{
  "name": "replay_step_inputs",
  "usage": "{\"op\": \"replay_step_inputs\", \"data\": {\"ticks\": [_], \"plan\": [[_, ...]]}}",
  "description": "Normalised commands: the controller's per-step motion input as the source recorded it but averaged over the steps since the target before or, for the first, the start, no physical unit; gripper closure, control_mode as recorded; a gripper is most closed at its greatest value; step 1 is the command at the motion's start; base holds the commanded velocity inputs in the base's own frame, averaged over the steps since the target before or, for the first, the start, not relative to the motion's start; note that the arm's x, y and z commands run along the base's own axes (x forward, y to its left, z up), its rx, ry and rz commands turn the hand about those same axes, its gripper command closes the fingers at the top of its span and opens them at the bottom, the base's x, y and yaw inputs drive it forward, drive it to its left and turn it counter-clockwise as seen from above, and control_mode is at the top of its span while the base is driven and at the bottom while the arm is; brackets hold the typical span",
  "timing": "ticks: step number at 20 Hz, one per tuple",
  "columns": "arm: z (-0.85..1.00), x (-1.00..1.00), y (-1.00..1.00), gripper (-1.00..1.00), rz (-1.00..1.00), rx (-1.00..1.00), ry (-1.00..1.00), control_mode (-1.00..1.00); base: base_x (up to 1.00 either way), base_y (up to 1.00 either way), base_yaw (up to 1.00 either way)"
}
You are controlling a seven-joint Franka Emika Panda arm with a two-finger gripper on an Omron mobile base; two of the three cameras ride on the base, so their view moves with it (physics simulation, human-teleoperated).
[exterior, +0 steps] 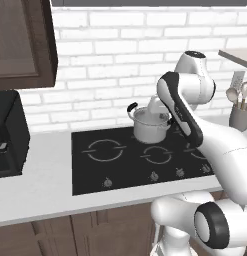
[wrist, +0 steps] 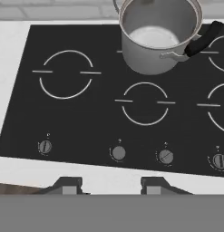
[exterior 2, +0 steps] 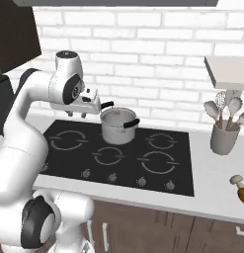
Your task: Put the avocado and mushroom in the pot. Retrieve the spatula and lightly stir the vegetables in the pot.
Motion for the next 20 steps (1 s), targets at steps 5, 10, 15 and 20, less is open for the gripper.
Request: {"op": "replay_step_inputs", "data": {"ticks": [5, 10, 15, 20], "plan": [[-0.01, -0.21, 0.00, -1.00, 0.00, 0.00, 0.00, -1.00, 0.00, 0.00, 0.00], [-0.07, -0.33, 0.03, -1.00, 0.00, -0.04, -0.03, -1.00, 0.00, 0.00, 0.00], [-0.01, -0.03, -0.02, -1.00, -0.01, -0.04, -0.03, 1.00, -0.05, -0.15, 0.00], [0.00, 0.00, 0.00, -1.00, 0.00, 0.00, 0.00, 1.00, -0.40, -0.78, 0.00]]}}
